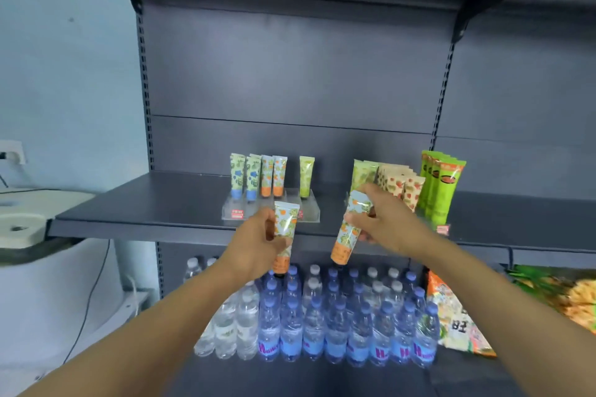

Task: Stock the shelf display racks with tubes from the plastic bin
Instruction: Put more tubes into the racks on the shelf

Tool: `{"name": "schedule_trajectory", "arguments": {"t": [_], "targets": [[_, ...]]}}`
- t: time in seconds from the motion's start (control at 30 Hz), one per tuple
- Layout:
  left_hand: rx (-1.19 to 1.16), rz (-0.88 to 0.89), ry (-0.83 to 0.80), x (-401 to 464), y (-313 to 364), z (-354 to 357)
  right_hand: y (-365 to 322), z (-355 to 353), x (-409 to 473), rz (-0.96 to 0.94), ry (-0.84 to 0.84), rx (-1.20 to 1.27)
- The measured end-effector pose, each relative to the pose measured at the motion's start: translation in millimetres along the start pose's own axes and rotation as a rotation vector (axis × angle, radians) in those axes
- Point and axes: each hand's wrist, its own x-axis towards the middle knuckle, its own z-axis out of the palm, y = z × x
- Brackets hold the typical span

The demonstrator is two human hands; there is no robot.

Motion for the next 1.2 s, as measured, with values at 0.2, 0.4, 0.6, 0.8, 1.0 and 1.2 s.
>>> {"name": "schedule_trajectory", "arguments": {"t": [0.2,0.4,0.6,0.8,1.0,1.2], "targets": [[0.033,0.041,0.089,24,15,-8,-2,-10,38,-0.077,0.02,-0.037],[0.068,0.075,0.129,54,19,-28,-7,-2,72,-0.123,0.029,-0.159],[0.205,0.165,0.094,107,23,-53,-11,6,118,-0.118,0.078,-0.241],[0.444,0.293,0.009,173,24,-74,-14,22,167,-0.106,0.138,-0.27],[0.624,0.318,-0.126,218,21,-87,-10,39,200,-0.083,0.136,-0.264],[0.773,0.354,-0.13,234,1,-83,-6,56,215,-0.071,0.102,-0.285]]}}
